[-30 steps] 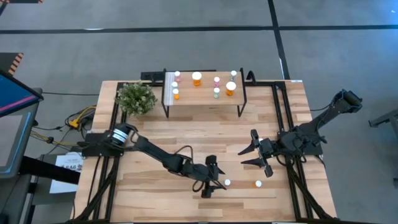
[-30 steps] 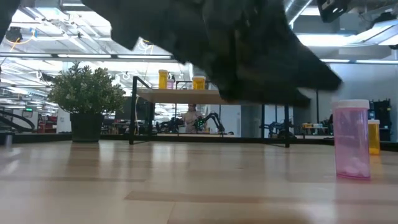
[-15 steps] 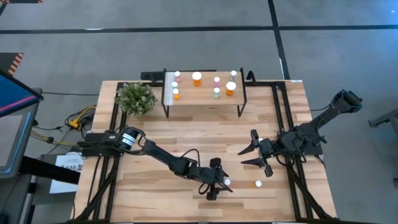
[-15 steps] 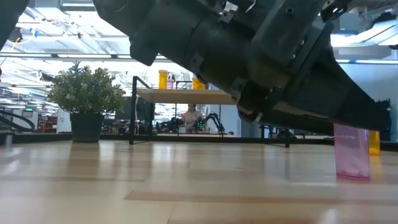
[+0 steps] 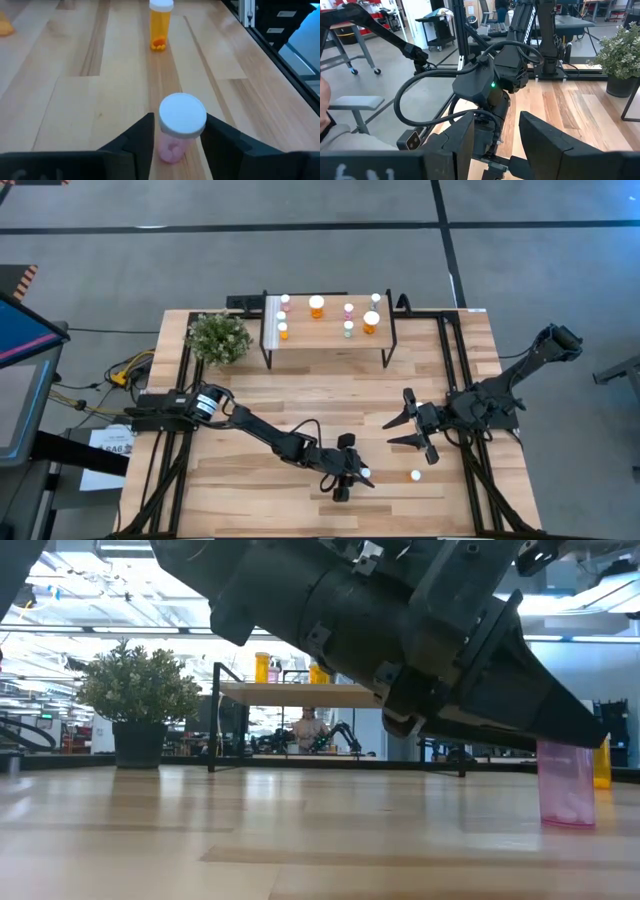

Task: Pick and place medicine bottles onto shelf by color
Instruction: Put the pink pill bottle on the shelf

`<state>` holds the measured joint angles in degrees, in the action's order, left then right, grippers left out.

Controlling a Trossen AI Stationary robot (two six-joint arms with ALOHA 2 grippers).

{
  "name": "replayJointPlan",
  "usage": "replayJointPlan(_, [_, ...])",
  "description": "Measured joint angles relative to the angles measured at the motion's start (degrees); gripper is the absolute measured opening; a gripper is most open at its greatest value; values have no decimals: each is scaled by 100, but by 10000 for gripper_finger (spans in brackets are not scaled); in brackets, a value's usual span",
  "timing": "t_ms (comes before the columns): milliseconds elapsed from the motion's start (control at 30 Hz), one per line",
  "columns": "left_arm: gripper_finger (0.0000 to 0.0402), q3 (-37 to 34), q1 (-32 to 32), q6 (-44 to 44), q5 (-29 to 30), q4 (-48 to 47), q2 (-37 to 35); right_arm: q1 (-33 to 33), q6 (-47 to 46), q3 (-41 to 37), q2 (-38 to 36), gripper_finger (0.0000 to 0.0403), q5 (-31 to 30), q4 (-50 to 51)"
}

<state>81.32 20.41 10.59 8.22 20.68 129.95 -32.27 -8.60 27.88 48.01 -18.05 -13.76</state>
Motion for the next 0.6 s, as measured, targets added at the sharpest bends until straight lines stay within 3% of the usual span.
replayJointPlan(433, [104,0,-136,2,-3,181,-3,0,-2,0,0,178,0,0])
replayJointPlan(600, [102,-2,-295,-160,-27,-314,-317,0,-49,0,0,177,1,1])
